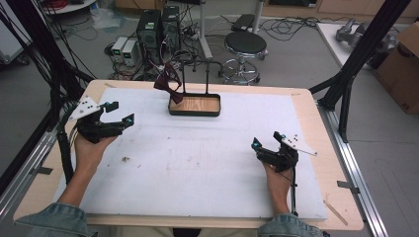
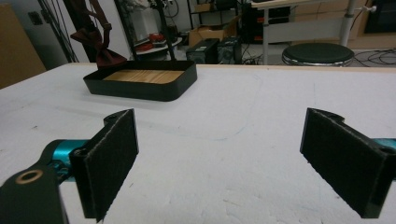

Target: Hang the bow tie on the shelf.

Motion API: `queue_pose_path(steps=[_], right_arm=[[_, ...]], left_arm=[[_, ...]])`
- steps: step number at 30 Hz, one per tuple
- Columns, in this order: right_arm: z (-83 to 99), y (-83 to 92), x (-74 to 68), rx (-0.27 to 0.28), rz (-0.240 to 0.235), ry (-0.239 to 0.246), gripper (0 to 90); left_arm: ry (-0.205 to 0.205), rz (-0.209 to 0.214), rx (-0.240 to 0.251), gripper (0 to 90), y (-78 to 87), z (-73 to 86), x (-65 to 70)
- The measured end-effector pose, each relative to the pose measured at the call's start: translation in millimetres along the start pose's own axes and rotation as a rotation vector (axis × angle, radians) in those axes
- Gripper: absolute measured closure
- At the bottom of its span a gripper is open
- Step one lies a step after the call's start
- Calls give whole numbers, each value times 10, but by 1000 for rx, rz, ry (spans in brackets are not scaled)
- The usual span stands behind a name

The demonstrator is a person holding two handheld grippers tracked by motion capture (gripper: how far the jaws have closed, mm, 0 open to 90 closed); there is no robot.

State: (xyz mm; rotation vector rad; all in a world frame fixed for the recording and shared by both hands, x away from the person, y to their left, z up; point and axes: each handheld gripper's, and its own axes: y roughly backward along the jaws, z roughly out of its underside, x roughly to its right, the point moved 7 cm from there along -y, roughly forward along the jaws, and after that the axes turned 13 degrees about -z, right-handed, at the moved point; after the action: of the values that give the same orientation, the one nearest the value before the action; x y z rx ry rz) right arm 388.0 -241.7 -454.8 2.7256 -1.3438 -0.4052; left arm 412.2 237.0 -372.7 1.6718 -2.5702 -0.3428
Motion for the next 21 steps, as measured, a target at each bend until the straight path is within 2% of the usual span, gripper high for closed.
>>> queue_pose_path(steps=[4, 14, 21], right_arm=[[1, 0, -1, -1, 0, -1, 105], [4, -3, -16, -7, 1, 5, 105], [6, -4, -20, -10, 1, 10, 105]], left_arm=[[5, -8, 0, 215, 85, 62, 21], [-15, -33, -19, 210, 316, 317, 88], [7, -71, -41, 191, 435, 512, 73]])
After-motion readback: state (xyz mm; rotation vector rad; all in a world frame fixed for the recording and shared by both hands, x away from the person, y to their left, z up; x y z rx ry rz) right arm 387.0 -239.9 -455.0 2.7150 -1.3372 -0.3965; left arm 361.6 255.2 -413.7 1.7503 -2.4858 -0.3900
